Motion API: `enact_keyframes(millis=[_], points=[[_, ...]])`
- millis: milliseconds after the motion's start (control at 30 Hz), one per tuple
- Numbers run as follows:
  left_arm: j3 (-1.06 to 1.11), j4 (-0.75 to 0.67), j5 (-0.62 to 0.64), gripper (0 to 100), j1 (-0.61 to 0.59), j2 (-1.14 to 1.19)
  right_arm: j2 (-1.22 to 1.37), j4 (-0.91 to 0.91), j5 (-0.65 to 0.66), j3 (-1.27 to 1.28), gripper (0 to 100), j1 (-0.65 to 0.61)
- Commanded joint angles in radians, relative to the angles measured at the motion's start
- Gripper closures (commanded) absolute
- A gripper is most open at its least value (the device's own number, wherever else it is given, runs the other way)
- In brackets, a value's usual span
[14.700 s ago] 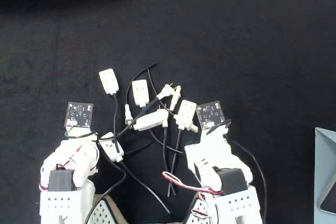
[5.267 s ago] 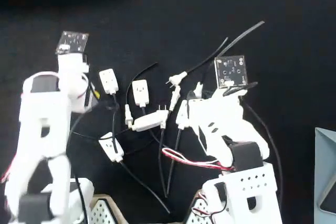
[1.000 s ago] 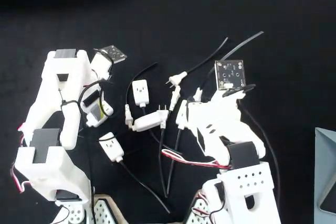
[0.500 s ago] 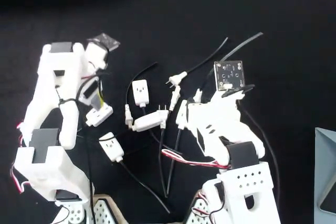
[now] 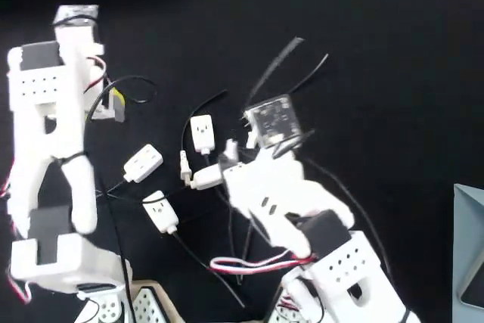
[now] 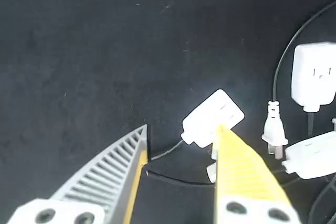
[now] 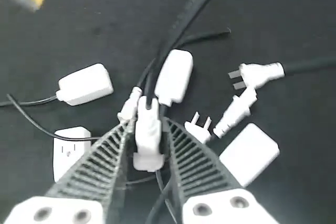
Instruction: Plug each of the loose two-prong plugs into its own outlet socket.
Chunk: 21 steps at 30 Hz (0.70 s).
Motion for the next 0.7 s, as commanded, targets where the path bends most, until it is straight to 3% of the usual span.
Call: enact_keyframes(millis=[0, 333, 500, 667], points=[[0.079, -0.040, 0.031, 80, -0.022, -0.141, -0.005, -0.084, 0.000, -0.067, 98.7, -0.081], [0.616, -0.423, 0.129, 80, -0.208, -0.457, 0.074, -0.233, 0.002, -0.074, 98.7, -0.190], [0.828, -0.559, 0.141, 80, -0.314, -0.555, 0.323, -0.465, 0.002, -0.081, 98.7, -0.187], [0.954, -0.644, 0.236, 79, -0.404, -0.624, 0.588, -0.753, 0.005, -0.105, 98.7, -0.187]])
